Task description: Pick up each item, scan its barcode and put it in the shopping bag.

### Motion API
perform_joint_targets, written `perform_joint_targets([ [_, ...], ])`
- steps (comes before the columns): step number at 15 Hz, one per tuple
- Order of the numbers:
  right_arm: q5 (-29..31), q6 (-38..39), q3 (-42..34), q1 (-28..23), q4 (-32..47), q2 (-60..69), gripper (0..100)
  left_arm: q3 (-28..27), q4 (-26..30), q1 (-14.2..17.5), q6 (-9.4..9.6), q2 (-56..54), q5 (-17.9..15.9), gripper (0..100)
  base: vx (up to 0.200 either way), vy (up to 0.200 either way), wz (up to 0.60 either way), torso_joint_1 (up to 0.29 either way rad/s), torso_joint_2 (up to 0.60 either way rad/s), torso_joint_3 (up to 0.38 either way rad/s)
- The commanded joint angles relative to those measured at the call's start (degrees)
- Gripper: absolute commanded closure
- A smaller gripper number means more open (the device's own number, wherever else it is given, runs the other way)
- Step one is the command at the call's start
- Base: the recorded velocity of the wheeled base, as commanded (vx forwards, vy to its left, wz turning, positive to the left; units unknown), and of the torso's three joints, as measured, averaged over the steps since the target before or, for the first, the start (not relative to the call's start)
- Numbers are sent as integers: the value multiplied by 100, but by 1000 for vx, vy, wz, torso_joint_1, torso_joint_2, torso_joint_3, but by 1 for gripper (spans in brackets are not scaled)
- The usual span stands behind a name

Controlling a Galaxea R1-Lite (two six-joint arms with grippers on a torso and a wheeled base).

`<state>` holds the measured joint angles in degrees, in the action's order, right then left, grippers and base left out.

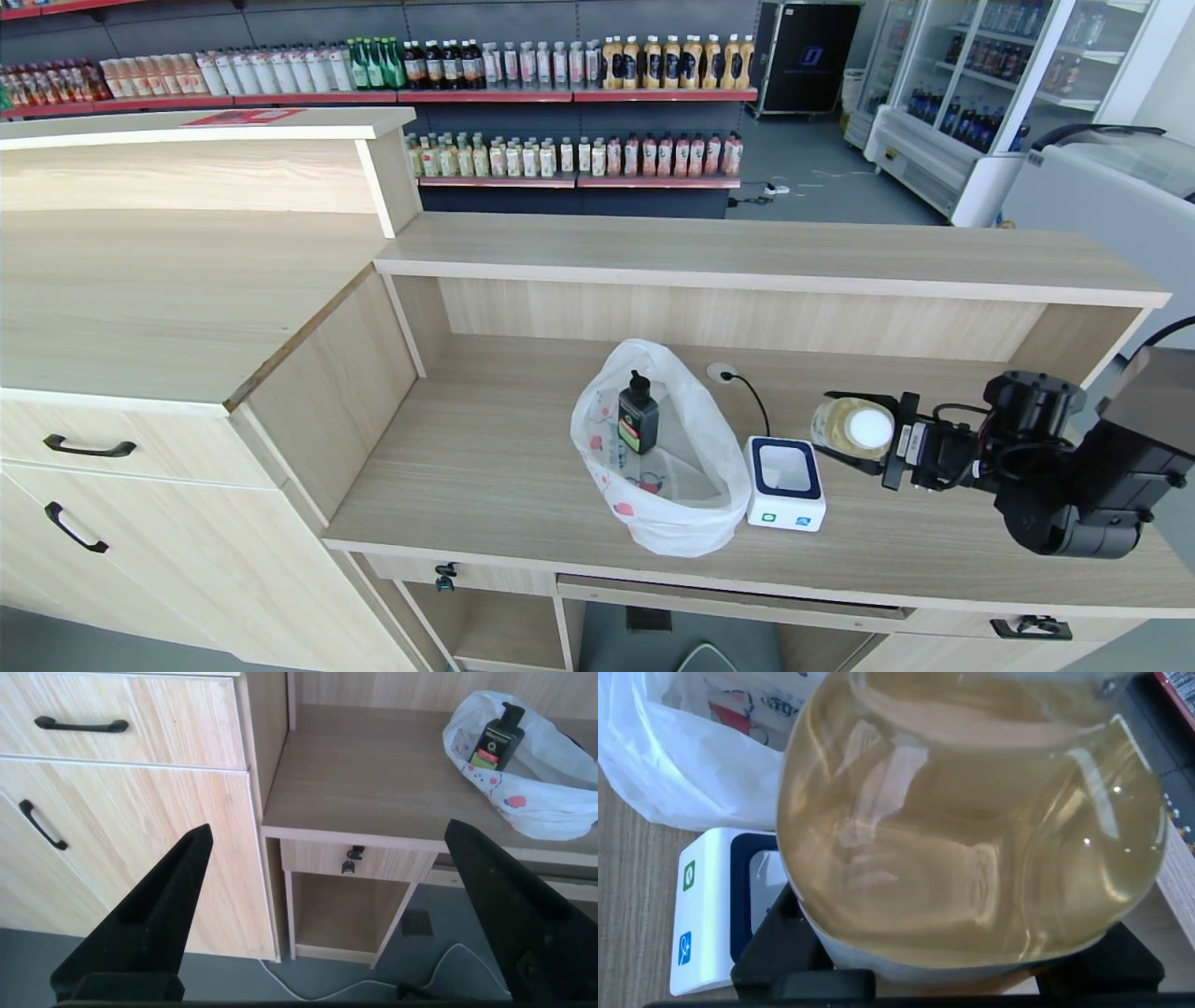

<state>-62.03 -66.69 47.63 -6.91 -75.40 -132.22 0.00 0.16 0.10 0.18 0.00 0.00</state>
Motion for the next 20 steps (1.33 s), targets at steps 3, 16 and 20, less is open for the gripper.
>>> perform_joint_targets([
  [3, -3, 7, 124, 58, -1, -137, 100, 0, 2, -1, -1, 9, 0, 0, 0, 0, 0, 0, 0, 0],
  [16, -3, 166, 519, 304, -1, -454, 100, 0, 2, -1, -1, 9, 0, 0, 0, 0, 0, 0, 0, 0],
  [20, -3, 166, 546, 357, -1, -524, 100, 0, 2, -1, -1, 9, 0, 0, 0, 0, 0, 0, 0, 0],
])
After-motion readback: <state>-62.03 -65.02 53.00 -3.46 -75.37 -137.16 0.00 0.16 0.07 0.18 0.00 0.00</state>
